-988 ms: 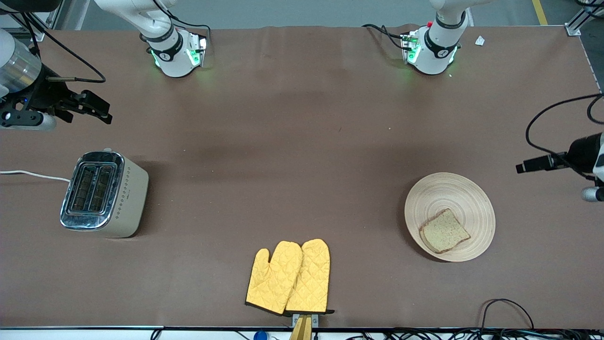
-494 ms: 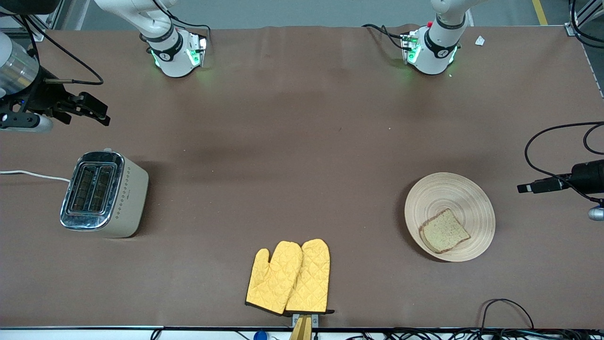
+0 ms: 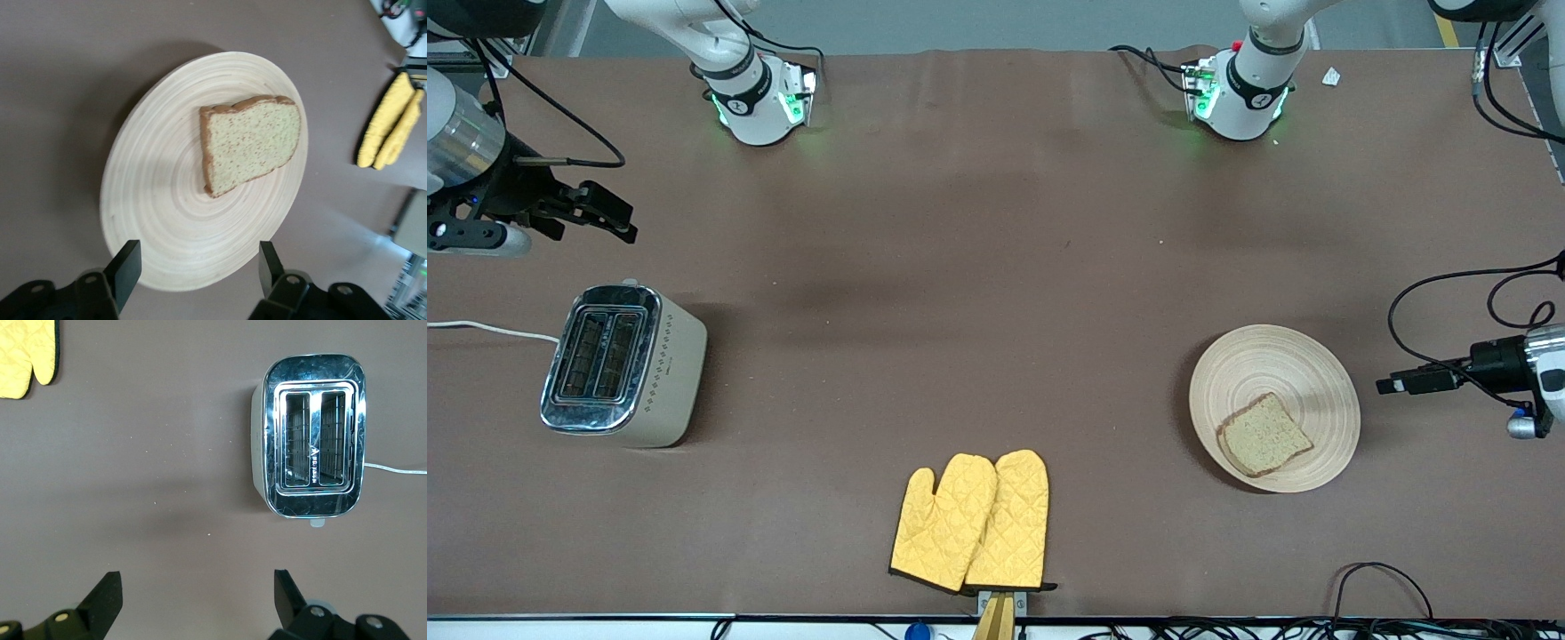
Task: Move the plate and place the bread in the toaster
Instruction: 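Move the left gripper down toward the wooden plate's rim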
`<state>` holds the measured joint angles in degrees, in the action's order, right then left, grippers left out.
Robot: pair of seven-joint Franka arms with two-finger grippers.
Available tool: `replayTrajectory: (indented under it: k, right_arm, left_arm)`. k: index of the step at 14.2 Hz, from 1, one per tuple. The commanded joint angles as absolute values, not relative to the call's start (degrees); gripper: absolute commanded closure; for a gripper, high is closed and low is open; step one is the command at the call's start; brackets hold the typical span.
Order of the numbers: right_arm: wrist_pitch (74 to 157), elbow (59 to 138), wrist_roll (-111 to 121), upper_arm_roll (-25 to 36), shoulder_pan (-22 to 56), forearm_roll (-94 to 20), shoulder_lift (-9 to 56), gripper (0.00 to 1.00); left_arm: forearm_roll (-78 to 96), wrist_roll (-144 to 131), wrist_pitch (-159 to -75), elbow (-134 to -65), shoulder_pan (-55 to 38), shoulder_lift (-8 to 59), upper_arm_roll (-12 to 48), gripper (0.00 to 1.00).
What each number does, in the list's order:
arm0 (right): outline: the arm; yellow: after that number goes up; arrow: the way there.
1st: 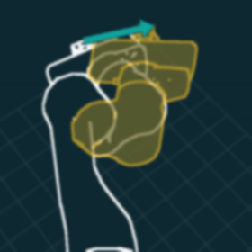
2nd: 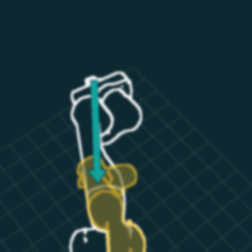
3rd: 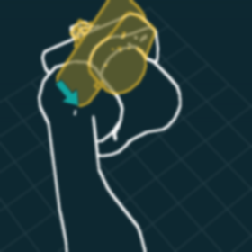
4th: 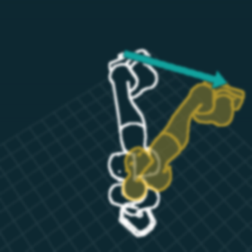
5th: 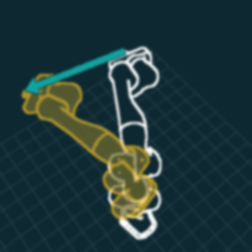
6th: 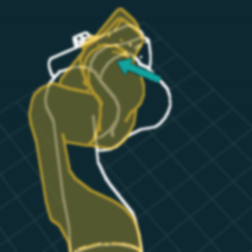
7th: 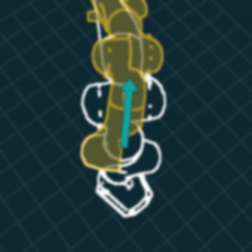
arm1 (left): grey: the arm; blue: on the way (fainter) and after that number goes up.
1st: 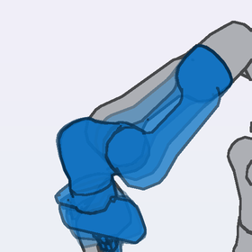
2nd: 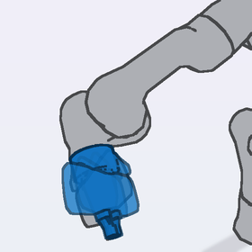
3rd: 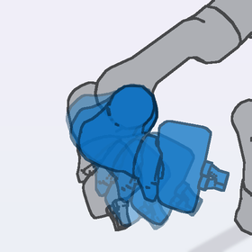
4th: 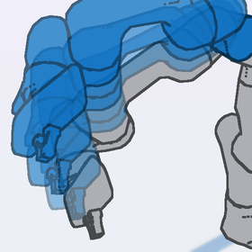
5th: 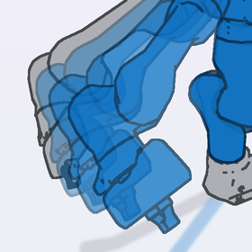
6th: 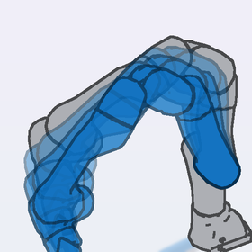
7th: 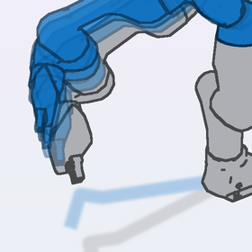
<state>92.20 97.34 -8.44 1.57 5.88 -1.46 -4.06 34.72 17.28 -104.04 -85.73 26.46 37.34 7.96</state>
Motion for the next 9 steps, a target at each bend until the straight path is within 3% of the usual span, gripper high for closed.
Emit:
replayTrajectory:
  k: [1,6,9]
  right_arm:
    - [93.2,98.3,-8.8,1.3,5.7,-1.3,-4.5,0.0]
    - [93.3,98.4,-8.8,1.3,5.7,-1.4,-4.2,0.0]
    - [93.5,98.5,-8.8,1.3,5.7,-1.4,-4.1,0.0]
  left_arm:
    - [37.7,23.6,-104.0,-83.6,29.1,40.9,8.3,0.24]
    - [44.3,35.9,-104.0,-83.2,32.5,46.2,8.3,0.33]
    - [47.8,38.3,-104.5,-83.2,32.6,49.0,8.3,0.33]
